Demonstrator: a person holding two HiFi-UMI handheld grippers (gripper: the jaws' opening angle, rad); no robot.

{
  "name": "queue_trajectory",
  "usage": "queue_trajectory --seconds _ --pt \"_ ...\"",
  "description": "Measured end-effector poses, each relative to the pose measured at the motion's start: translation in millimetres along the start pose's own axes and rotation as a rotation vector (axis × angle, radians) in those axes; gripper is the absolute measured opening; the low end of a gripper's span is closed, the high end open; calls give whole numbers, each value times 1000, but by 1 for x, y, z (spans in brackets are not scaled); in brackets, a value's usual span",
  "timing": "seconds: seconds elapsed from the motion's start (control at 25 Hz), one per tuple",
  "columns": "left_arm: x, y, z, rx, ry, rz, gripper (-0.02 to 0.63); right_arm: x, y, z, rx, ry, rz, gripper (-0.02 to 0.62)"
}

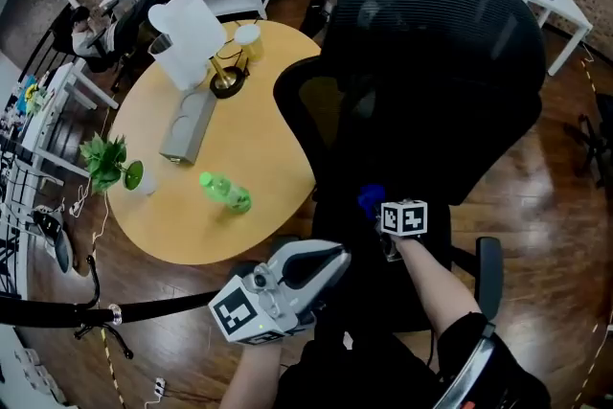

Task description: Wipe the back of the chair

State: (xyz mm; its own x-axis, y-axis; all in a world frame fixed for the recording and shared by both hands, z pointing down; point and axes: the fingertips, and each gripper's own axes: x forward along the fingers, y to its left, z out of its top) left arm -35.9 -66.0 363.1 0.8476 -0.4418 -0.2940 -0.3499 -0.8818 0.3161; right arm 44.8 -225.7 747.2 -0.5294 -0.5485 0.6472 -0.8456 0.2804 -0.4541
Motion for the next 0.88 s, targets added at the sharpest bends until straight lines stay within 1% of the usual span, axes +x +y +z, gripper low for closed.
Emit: queue_trajectory --seconds 0.12,0.32,0.48,0.6,0.72,0.8,0.88 --pt "20 -2 -9 -20 2 -36 -8 -25 -40 1 35 -29 -62 54" --pt "52 -12 -27 -55 21 -128 -8 -71 -108 -1 124 -93 -177 54" --pt "77 -24 -40 -89 36 -190 -8 -106 -152 -10 177 -120 -244 54" --pt "91 -31 -48 -89 58 -228 -8 -125 -173 -13 204 -144 -286 54" --pt "102 -36 -54 -95 69 -257 -8 -141 -191 -21 266 -170 -348 54" --pt "107 -37 -57 -101 69 -272 -8 -149 -199 -30 308 -174 -387 54" --pt "110 -38 -57 -106 67 -281 -8 -152 -199 -41 332 -162 -400 54"
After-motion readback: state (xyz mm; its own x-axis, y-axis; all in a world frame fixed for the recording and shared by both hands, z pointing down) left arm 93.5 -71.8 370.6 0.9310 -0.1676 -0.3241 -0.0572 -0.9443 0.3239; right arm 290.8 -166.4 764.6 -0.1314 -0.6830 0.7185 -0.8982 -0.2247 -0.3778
